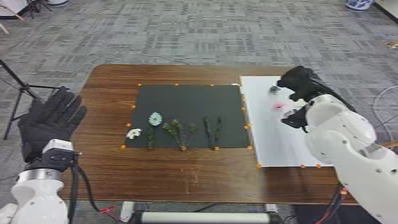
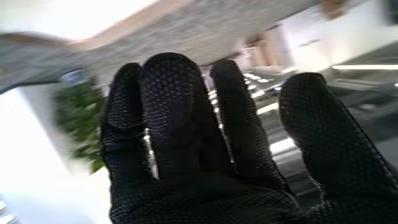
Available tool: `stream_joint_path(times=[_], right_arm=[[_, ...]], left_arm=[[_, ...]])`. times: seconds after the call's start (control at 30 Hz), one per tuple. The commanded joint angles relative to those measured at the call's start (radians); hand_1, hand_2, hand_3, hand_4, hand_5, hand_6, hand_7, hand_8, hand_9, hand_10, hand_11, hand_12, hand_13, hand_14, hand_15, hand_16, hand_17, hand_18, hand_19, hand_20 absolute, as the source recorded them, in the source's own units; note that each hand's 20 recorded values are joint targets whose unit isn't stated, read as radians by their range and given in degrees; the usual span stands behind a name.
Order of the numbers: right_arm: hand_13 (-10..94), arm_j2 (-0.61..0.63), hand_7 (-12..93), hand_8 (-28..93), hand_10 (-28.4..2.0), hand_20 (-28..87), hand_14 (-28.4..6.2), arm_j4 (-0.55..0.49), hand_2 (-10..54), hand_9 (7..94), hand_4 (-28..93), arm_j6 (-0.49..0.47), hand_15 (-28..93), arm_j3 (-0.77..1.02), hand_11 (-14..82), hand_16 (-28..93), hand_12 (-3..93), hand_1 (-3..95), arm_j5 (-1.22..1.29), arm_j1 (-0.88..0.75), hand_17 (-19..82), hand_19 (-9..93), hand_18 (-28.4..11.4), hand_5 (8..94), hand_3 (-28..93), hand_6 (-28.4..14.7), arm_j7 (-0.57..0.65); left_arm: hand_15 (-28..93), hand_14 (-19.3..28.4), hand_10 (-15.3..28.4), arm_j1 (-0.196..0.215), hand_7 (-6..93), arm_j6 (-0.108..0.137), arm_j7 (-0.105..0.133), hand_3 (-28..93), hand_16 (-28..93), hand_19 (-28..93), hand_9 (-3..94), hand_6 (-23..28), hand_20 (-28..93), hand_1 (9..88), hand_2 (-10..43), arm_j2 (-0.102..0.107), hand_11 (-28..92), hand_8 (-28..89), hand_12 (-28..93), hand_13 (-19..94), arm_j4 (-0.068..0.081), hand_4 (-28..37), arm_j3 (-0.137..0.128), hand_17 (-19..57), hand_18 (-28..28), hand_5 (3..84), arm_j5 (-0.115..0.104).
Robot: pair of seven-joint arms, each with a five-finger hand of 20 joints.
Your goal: Arrange flowers
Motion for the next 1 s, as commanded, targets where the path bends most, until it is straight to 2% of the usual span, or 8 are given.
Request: stream_joint_path(times=[0.03, 0.13, 0.2, 0.3, 0.43, 0.5, 0.7, 1.0], right_arm=[[60, 0.05, 8, -9, -16.9, 34, -14.5, -0.013, 6.1, 48.6, -18, -0.097, 71, 0.162, 8.4, 27, 11.6, 30.3, 0.001, -0.187, 28, 77, -23.8, 50.8, 76, -7.7, 0.051], [60, 0.062, 8, -9, -16.7, 34, -14.6, -0.016, 5.0, 48.3, -18, -0.166, 71, 0.18, 8.3, 27, 11.7, 31.3, -0.019, -0.208, 28, 77, -23.8, 50.8, 76, -7.5, 0.056], [60, 0.065, 8, -9, -16.6, 35, -14.6, -0.016, 4.4, 48.3, -19, -0.236, 71, 0.18, 8.1, 27, 11.7, 32.1, -0.042, -0.211, 28, 77, -23.8, 51.0, 76, -7.4, 0.075], [59, 0.064, 8, -9, -16.7, 35, -14.4, -0.011, 3.9, 46.6, -19, -0.319, 71, 0.177, 7.3, 26, 11.6, 33.8, -0.061, -0.208, 27, 76, -24.0, 50.2, 76, -7.4, 0.1], [59, 0.06, 7, -9, -17.0, 35, -14.5, -0.015, 3.4, 45.5, -20, -0.279, 71, 0.18, 7.0, 26, 11.8, 35.2, -0.122, -0.238, 27, 76, -24.2, 49.3, 76, -7.5, 0.134], [59, 0.059, 7, -9, -17.0, 35, -14.4, -0.02, 3.2, 45.5, -20, -0.282, 71, 0.196, 7.1, 26, 11.8, 35.7, -0.121, -0.26, 27, 76, -24.2, 49.2, 75, -7.4, 0.125], [60, 0.063, 8, -9, -16.1, 36, -13.9, -0.019, 2.8, 46.0, -20, -0.153, 73, 0.206, 7.9, 26, 12.0, 37.1, -0.171, -0.298, 28, 78, -24.0, 50.1, 76, -7.0, 0.108], [58, 0.057, 9, -10, -13.5, 35, -13.1, 0.099, 4.2, 41.9, -24, -0.273, 71, 0.148, 8.5, 26, 10.7, 45.1, -0.025, -0.178, 28, 77, -22.8, 44.9, 77, -5.1, 0.15]], left_arm=[[23, 13.7, 14.8, -0.03, 9.6, 0.009, 0.006, 71, -6, 37, 34.1, 9.0, 10, 22.5, 19.7, 0.024, 20, -8, 9, 25, 0.009, -28.3, 0.016, -5.9, 15.2, 45.3, -0.004], [22, 12.7, 14.7, -0.056, 9.4, 0.014, -0.002, 70, -6, 36, 34.1, 8.6, 9, 22.1, 19.9, 0.036, 19, -8, 9, 24, 0.017, -28.3, 0.03, -5.6, 15.0, 45.5, 0.014], [21, 12.3, 14.7, -0.079, 9.2, 0.012, -0.027, 70, -6, 36, 34.0, 8.4, 9, 22.0, 19.9, 0.045, 19, -8, 9, 23, 0.026, -28.3, 0.035, -5.4, 14.7, 45.5, 0.016], [21, 12.5, 14.7, -0.104, 9.1, 0.012, -0.027, 71, -6, 36, 34.0, 8.6, 9, 21.8, 19.9, 0.059, 19, -8, 8, 23, 0.035, -28.3, 0.047, -5.2, 14.4, 45.5, 0.011], [21, 13.2, 14.8, -0.114, 9.0, 0.005, -0.031, 71, -6, 36, 34.2, 8.8, 9, 21.9, 19.9, 0.058, 19, -8, 9, 24, 0.034, -28.3, 0.054, -5.3, 14.4, 45.4, 0.017], [22, 13.2, 14.8, -0.107, 9.0, 0.001, -0.045, 71, -6, 36, 34.2, 8.8, 9, 22.1, 19.7, 0.057, 19, -8, 9, 24, 0.031, -28.3, 0.05, -5.4, 14.4, 45.4, 0.021], [22, 13.6, 14.8, -0.098, 8.7, 0.0, -0.041, 71, -5, 38, 34.0, 9.0, 10, 22.7, 19.3, 0.052, 19, -8, 9, 24, 0.028, -28.3, 0.05, -5.5, 15.2, 45.1, 0.021], [22, 13.7, 14.7, -0.092, 8.8, 0.003, -0.039, 71, -5, 38, 34.0, 9.0, 10, 23.0, 19.1, 0.048, 19, -8, 9, 25, 0.026, -28.3, 0.055, -5.7, 15.2, 45.1, 0.024]])
